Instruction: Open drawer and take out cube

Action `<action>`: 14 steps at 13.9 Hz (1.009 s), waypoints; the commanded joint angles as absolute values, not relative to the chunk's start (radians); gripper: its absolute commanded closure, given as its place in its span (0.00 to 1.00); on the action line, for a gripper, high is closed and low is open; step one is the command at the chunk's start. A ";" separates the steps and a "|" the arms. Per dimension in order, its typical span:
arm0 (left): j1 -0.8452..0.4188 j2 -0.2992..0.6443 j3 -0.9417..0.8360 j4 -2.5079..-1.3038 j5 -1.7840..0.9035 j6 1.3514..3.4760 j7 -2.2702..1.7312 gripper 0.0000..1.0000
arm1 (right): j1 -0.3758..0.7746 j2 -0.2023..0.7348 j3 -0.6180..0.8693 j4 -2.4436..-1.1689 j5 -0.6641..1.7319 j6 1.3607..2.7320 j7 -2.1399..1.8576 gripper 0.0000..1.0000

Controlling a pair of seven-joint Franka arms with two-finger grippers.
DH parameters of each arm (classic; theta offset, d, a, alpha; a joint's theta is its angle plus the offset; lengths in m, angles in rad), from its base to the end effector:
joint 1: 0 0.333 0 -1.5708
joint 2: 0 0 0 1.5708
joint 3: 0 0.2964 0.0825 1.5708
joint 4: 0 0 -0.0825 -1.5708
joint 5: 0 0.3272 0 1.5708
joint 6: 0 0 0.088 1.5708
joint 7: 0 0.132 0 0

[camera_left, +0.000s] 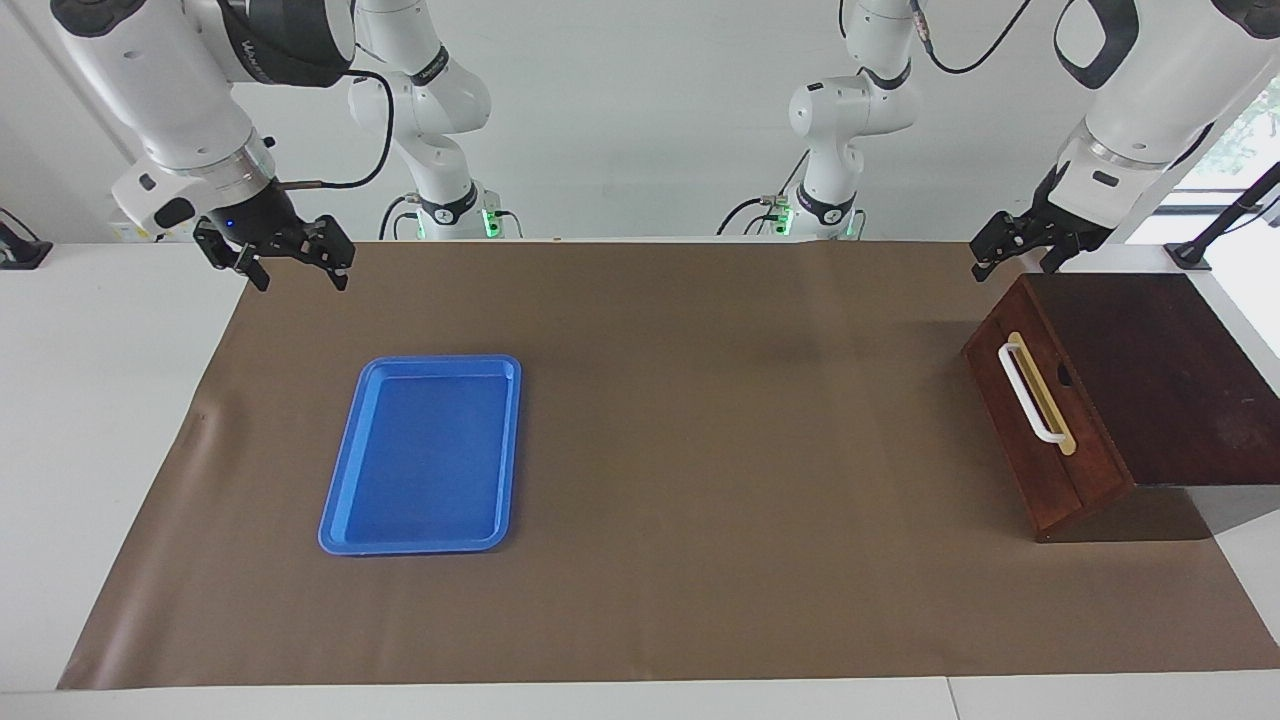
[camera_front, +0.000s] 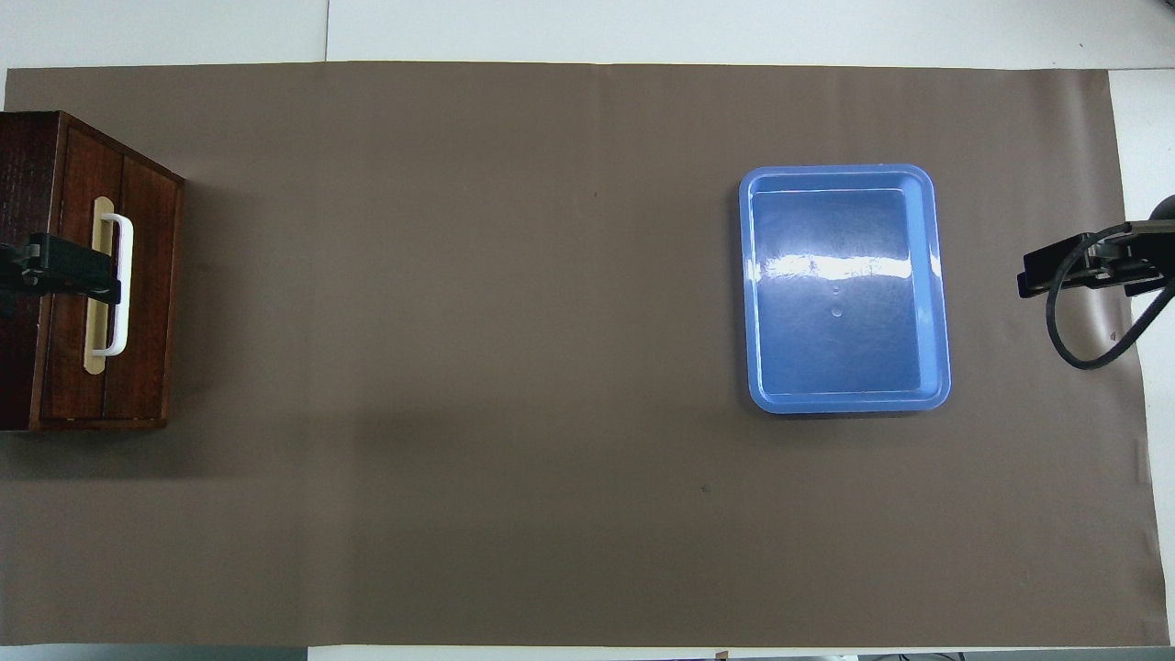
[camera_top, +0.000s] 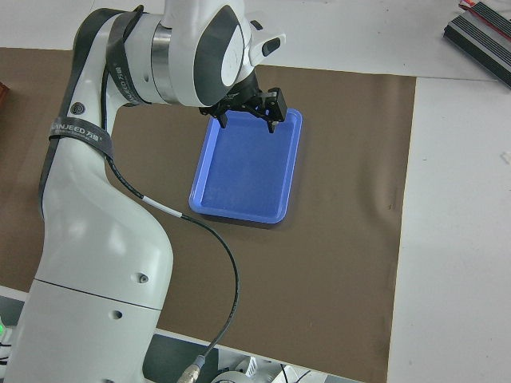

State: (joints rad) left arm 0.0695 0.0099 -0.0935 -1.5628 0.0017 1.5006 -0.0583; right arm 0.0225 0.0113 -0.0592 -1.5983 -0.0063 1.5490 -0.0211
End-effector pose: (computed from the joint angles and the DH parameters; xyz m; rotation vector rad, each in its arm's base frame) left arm 0.4909 -0.0113 0.5725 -3.1354 -0.0538 0.1129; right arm 0.4955 -0.0189 0.5611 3.1348 -0.0244 -0.0953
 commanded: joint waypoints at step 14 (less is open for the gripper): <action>0.058 0.009 -0.092 -1.577 0.015 1.552 -0.060 0.00 | 0.008 0.002 -0.049 -1.606 -0.017 1.549 -0.046 0.00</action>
